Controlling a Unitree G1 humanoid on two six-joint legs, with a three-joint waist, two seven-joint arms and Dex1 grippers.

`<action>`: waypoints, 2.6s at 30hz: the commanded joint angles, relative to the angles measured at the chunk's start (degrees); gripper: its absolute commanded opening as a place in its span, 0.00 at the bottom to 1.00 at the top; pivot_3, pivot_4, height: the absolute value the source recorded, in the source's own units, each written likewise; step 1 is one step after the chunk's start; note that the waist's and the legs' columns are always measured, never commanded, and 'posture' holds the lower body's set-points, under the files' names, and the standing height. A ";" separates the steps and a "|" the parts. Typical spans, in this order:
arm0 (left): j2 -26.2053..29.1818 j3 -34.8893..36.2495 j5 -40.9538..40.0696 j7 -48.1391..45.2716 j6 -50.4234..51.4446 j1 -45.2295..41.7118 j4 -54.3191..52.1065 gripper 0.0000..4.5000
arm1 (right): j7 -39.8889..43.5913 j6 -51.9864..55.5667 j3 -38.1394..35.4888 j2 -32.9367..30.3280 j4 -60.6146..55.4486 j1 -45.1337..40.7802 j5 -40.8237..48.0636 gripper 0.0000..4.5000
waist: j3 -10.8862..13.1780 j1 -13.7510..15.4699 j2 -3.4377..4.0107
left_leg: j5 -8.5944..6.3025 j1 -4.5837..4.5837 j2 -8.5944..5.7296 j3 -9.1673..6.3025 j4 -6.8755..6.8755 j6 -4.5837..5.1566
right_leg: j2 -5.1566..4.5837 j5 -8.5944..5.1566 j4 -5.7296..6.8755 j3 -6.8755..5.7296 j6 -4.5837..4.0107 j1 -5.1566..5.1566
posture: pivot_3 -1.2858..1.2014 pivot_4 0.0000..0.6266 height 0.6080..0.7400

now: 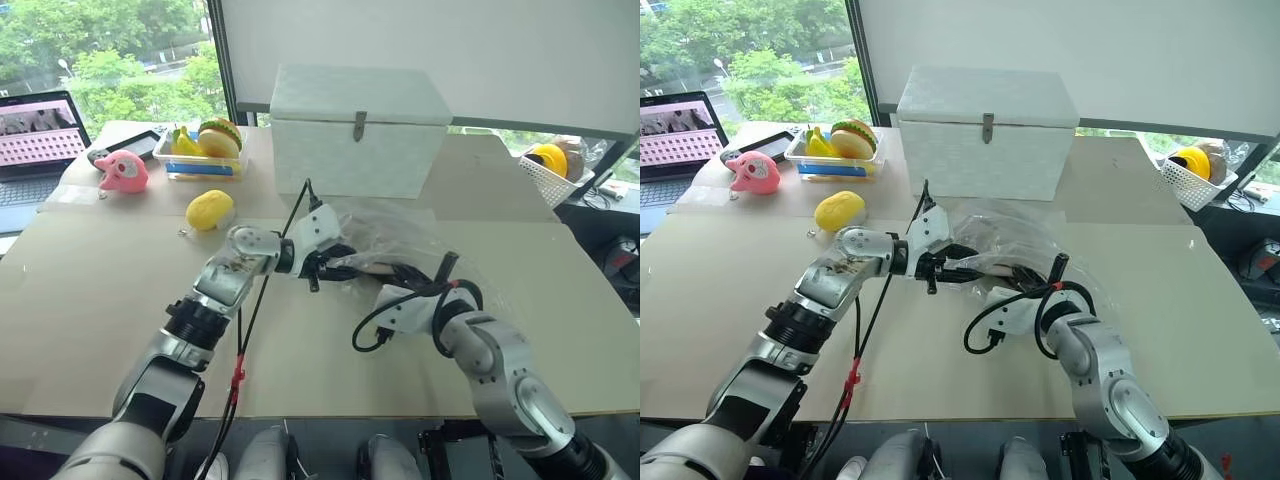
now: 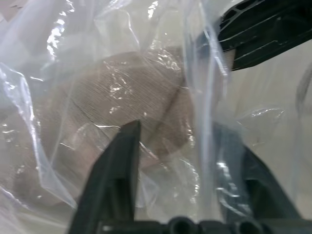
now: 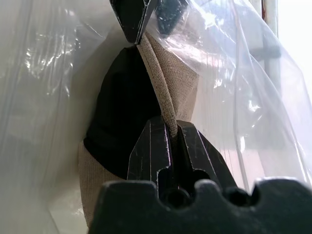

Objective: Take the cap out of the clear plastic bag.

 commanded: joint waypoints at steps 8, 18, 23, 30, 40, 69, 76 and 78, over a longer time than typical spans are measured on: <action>-1.23 5.39 -0.64 4.95 3.73 -3.43 1.58 0.04 | 6.61 -0.66 2.15 1.10 2.50 5.79 1.10 0.00 | 0.01 0.35 0.01 | 0.05 -0.19 0.00 -0.09 -0.01 -0.09 | 0.01 0.11 -0.36 -0.12 -0.02 0.03 | 0.52 0.24 0.87; -0.91 6.64 -1.08 6.14 5.07 -3.99 2.49 0.04 | 5.54 0.93 -10.31 -3.33 5.57 15.45 4.38 0.00 | 0.00 1.35 0.01 | -0.03 -0.28 -0.07 -0.09 -0.01 -0.02 | 0.00 0.11 -0.58 -0.15 0.11 0.09 | 0.52 0.24 0.87; -1.48 9.00 -6.80 3.31 7.93 -3.24 -0.73 0.04 | 5.57 0.79 -10.47 -2.75 5.75 14.93 4.78 0.00 | 0.00 1.28 0.01 | -0.04 -0.27 -0.07 -0.09 -0.01 -0.02 | 0.00 0.10 -0.60 -0.14 0.12 0.09 | 0.52 0.24 0.87; 0.66 7.62 -7.98 2.29 7.95 -2.68 -2.27 0.31 | 5.32 0.78 -10.04 -1.95 5.81 14.58 4.96 0.00 | 0.00 1.01 0.03 | -0.05 -0.27 -0.06 -0.09 -0.03 -0.01 | 0.02 0.10 -0.60 -0.13 0.12 0.07 | 0.52 0.24 0.87; 0.69 7.79 -6.54 3.77 7.14 -3.06 -0.97 0.80 | 5.66 0.62 -10.29 -0.88 5.43 14.44 4.42 0.00 | -0.07 1.56 -0.05 | -0.05 -0.24 -0.08 -0.12 -0.10 -0.08 | -0.01 0.12 -0.75 -0.13 0.16 0.14 | 0.52 0.24 0.87; -1.08 7.05 -1.96 5.25 4.31 -2.82 2.69 0.01 | 7.69 0.46 -11.17 0.39 -1.15 16.04 6.41 0.00 | -0.06 1.41 -0.04 | -0.06 -0.26 -0.09 -0.11 -0.12 -0.07 | -0.01 0.12 -0.75 -0.13 0.16 0.12 | 0.52 0.24 0.87; -1.19 6.26 -1.58 4.47 4.45 -2.11 2.58 0.01 | 15.21 10.56 -17.77 3.76 -16.38 15.66 14.49 0.00 | -0.04 1.40 0.00 | -0.06 -0.31 -0.09 -0.11 -0.24 0.03 | 0.01 0.11 -0.75 -0.17 0.16 0.07 | 0.52 0.24 0.87; -1.41 6.04 -1.26 4.53 4.43 -2.10 2.92 0.01 | 17.29 17.58 -20.12 6.08 -20.54 12.48 17.77 0.00 | -0.03 1.32 0.01 | 0.04 -0.33 -0.09 -0.11 -0.26 0.29 | 0.06 0.11 -0.75 -0.16 0.15 0.08 | 0.52 0.24 0.87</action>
